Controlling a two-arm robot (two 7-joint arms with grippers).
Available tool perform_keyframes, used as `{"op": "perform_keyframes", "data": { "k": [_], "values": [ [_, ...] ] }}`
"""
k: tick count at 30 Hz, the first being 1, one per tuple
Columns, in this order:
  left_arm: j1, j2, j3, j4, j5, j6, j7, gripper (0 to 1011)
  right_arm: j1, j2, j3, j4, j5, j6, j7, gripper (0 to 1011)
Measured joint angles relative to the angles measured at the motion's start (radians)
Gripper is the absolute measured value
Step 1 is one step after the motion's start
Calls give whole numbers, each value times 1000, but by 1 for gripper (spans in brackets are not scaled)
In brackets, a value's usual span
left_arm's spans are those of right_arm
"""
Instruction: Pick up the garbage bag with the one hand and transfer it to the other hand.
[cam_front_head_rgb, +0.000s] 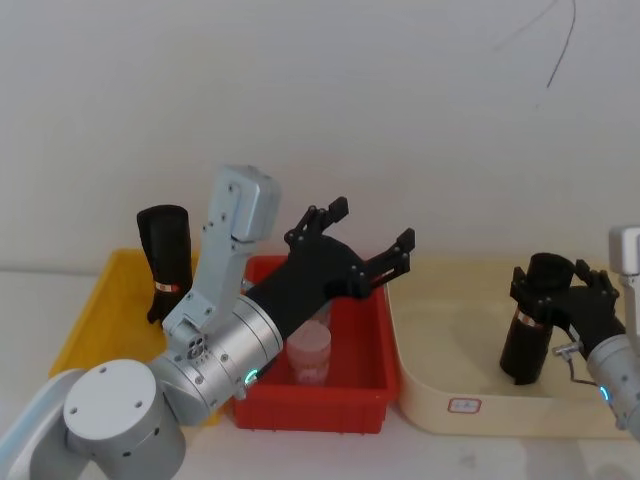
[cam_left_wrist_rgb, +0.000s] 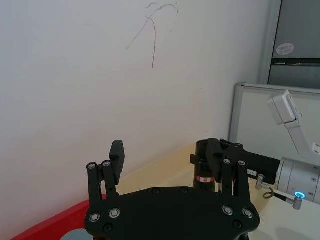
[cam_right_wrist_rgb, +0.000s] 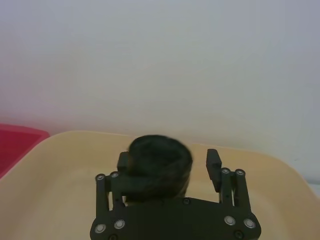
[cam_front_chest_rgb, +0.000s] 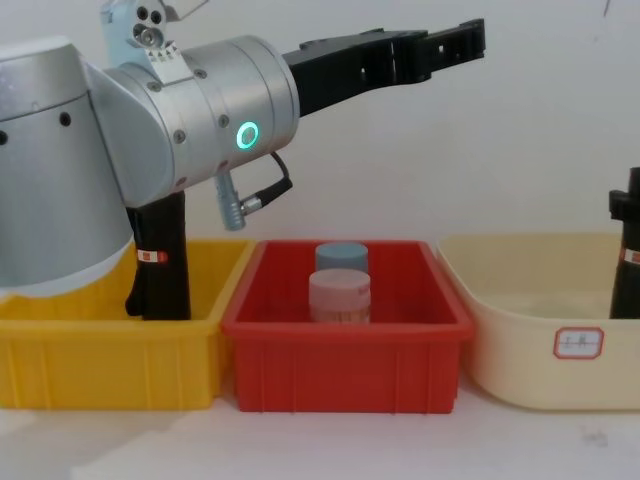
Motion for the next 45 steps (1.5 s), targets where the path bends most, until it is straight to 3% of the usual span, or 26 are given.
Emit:
{"op": "perform_keyframes", "data": {
  "k": [5, 16, 28, 36, 45],
  "values": [
    [0, 0, 0, 0, 0, 0, 0, 1001, 1, -3, 9, 5, -5, -3, -7, 1004],
    [0, 0, 0, 0, 0, 0, 0, 1001, -12, -6, 20, -50, -11, -21, -4, 1004],
    [0, 0, 0, 0, 0, 0, 0, 1001, -31, -5, 23, -183, 1, -39, 46, 1004],
    [3, 0, -1, -2, 1, -1, 6, 1001, -53, -9, 7, -260, 28, -24, 93, 1004],
    [25, 1, -20, -28, 32, -15, 52, 1001, -84, -15, -32, -319, 55, 12, 132, 1004]
  ]
}}
